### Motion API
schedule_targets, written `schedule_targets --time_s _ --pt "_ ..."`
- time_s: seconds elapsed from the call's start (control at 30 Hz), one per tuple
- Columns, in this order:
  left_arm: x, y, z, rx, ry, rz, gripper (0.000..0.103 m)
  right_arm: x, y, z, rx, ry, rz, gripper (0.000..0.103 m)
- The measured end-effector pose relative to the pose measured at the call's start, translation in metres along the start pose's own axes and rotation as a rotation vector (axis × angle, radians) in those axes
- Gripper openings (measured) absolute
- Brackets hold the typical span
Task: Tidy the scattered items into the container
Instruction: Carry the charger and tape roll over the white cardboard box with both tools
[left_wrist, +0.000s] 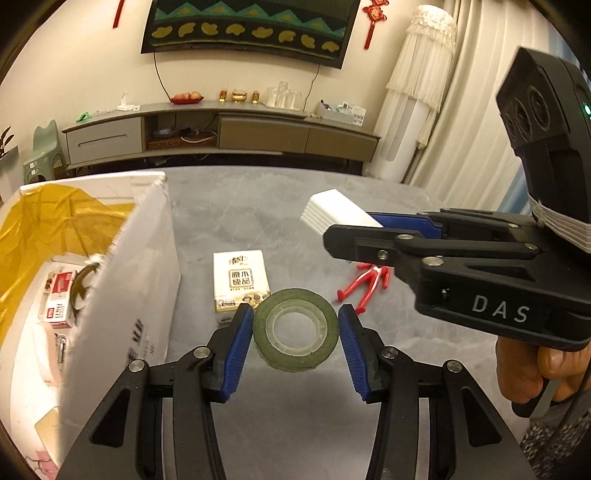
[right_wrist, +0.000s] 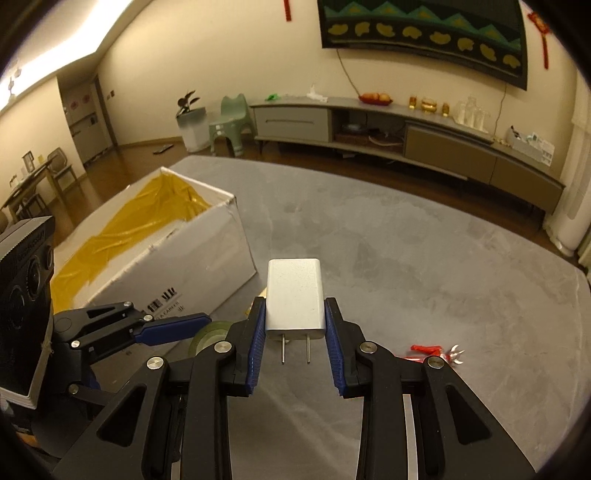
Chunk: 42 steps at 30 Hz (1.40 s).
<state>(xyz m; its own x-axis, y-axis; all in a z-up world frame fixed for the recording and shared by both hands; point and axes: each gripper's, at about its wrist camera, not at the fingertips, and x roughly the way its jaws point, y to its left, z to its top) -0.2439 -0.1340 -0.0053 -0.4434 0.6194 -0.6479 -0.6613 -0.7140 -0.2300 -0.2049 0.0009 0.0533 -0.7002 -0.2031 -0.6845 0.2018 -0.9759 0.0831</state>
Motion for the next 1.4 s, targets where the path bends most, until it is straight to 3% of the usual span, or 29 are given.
schedule_targets --time_s 0.33,0.6,0.93,1.4 --pt "-0.040 -0.004 0.012 0.012 -0.079 -0.040 0.049 -0.038 0.017 0.014 0.031 -0.057 0.000 0.032" --pt "-0.091 0.015 0.026 -0.009 -0.174 -0.048 0.049 -0.063 0.044 0.038 0.000 -0.109 0.012 0.032" --pt "-0.131 0.088 0.032 -0.124 -0.243 0.052 0.049 -0.055 0.075 0.058 0.003 -0.112 0.097 0.032" --pt "-0.134 0.146 0.021 -0.183 -0.224 0.245 0.049 -0.030 0.133 0.062 -0.084 -0.078 0.180 0.032"
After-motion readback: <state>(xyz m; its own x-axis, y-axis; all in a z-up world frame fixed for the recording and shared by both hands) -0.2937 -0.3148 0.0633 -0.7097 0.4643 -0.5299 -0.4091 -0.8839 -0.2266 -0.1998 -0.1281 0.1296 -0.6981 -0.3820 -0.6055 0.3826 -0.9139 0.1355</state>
